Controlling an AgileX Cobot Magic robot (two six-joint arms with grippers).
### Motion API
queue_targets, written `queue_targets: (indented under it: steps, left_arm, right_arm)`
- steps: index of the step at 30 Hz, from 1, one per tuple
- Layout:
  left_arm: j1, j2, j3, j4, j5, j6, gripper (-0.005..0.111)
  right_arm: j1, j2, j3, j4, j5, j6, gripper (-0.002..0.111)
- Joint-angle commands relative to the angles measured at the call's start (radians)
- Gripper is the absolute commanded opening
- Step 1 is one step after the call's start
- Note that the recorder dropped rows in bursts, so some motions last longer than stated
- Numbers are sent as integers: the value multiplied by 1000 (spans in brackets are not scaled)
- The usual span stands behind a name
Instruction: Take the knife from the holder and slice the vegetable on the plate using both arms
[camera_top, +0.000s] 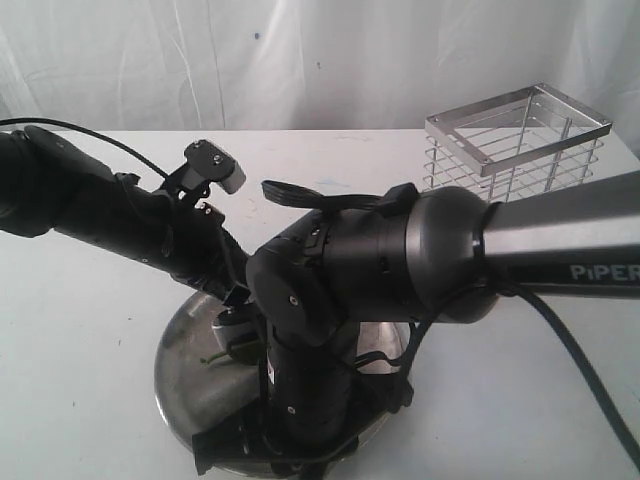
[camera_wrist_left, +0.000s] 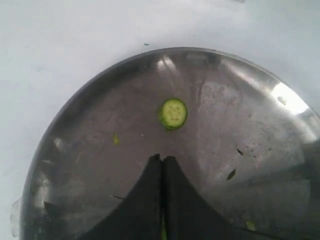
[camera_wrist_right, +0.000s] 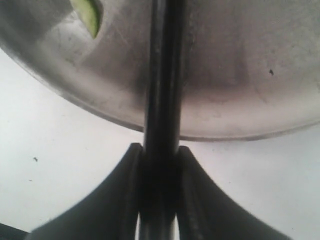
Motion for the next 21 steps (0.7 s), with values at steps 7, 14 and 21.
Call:
queue_targets:
  steps: [7, 14, 21]
  left_arm:
    - [3, 86, 3, -33, 47, 28, 0]
    - [3, 125, 3, -48, 40, 34, 0]
    - [3, 165, 3, -48, 38, 40, 0]
  right_arm:
    - [4, 12, 1, -9, -1, 4, 0]
    - [4, 14, 1, -7, -6, 4, 0]
    - [4, 14, 1, -10, -9, 4, 0]
